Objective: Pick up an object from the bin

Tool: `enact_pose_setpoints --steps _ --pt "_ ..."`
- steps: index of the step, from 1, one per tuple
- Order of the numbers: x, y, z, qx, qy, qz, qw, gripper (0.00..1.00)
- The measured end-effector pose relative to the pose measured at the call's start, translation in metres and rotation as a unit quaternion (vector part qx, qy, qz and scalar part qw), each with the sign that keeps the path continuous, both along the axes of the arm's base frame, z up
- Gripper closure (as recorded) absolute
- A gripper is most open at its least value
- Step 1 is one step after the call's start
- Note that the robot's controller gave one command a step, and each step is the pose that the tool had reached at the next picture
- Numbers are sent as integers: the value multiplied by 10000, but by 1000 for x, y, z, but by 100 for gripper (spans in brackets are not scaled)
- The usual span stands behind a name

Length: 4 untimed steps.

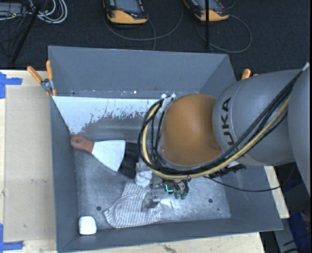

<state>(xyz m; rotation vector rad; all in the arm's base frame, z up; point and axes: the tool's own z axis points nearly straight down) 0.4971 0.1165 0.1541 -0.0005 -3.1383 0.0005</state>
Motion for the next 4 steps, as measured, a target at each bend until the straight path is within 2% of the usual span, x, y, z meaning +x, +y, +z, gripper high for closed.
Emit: enact_pose_setpoints --steps 1,2,3,4 --pt "0 -1 0 1 -3 -11 10000 0" --pt "-7 13 -36 4 -50 600 9982 0" --pt "-19 19 -41 3 5 1176 9931 0" --pt "-20 21 -14 5 -18 1341 9910 0"
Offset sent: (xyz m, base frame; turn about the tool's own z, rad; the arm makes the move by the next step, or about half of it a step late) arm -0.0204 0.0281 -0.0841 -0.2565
